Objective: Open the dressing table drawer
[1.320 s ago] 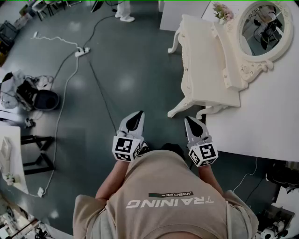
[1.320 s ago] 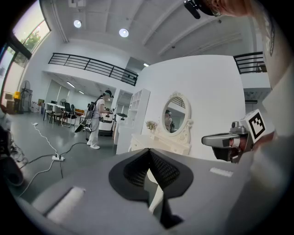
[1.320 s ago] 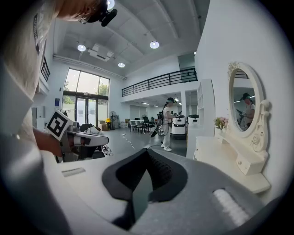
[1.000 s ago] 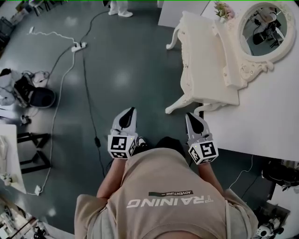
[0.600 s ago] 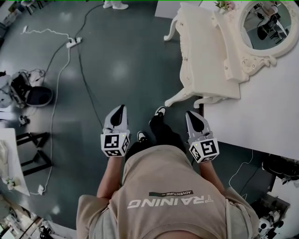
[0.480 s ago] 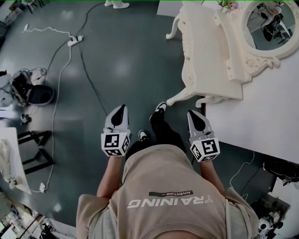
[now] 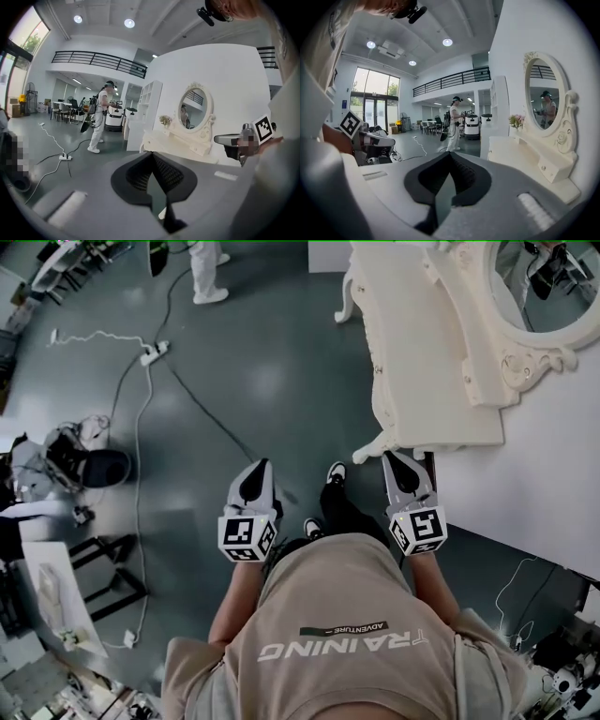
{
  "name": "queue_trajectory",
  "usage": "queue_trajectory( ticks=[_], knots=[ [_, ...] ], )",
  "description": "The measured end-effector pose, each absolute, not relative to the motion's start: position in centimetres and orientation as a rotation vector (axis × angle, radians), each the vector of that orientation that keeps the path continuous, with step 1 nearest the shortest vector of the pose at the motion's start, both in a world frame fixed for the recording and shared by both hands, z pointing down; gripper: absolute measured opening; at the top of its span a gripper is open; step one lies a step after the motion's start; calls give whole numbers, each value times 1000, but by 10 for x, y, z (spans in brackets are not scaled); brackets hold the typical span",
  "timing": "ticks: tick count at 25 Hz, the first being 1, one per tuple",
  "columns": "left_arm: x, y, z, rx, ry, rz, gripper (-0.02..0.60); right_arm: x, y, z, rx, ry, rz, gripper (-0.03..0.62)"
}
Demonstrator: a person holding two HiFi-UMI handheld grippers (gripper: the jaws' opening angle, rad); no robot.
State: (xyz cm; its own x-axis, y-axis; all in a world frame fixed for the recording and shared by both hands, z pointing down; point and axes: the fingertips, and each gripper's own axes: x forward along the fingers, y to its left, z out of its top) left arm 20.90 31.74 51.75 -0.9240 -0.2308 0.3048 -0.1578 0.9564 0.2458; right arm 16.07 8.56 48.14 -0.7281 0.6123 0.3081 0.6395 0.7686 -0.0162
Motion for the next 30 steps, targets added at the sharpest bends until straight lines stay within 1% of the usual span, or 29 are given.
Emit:
queue_trajectory(
  ticks=[6, 14, 16, 19, 21, 24, 30],
  knots=[
    [122, 305, 491, 353, -2781, -236, 18, 87, 78, 487, -939, -2685, -69, 3],
    [39, 299, 466, 363, -2797, -107, 18, -2, 73, 482, -962, -2724, -64, 3],
    [24, 296, 467, 379, -2787, -89, 18, -12, 73, 479, -963, -2731, -140, 3],
    [4, 291, 474, 395, -2761, -177, 18, -18, 77, 479, -997, -2714, -206, 3],
    [-11, 285, 477, 422, -2746, -226, 18, -21, 74, 487, -984, -2685, -202, 3],
    [-35, 279, 481, 491, -2734, -217, 18, -30, 72, 492, -934, -2669, -166, 3],
    [-95, 288, 500, 622, -2685, -260, 18, -64, 86, 495, -798, -2682, -179, 3]
  ],
)
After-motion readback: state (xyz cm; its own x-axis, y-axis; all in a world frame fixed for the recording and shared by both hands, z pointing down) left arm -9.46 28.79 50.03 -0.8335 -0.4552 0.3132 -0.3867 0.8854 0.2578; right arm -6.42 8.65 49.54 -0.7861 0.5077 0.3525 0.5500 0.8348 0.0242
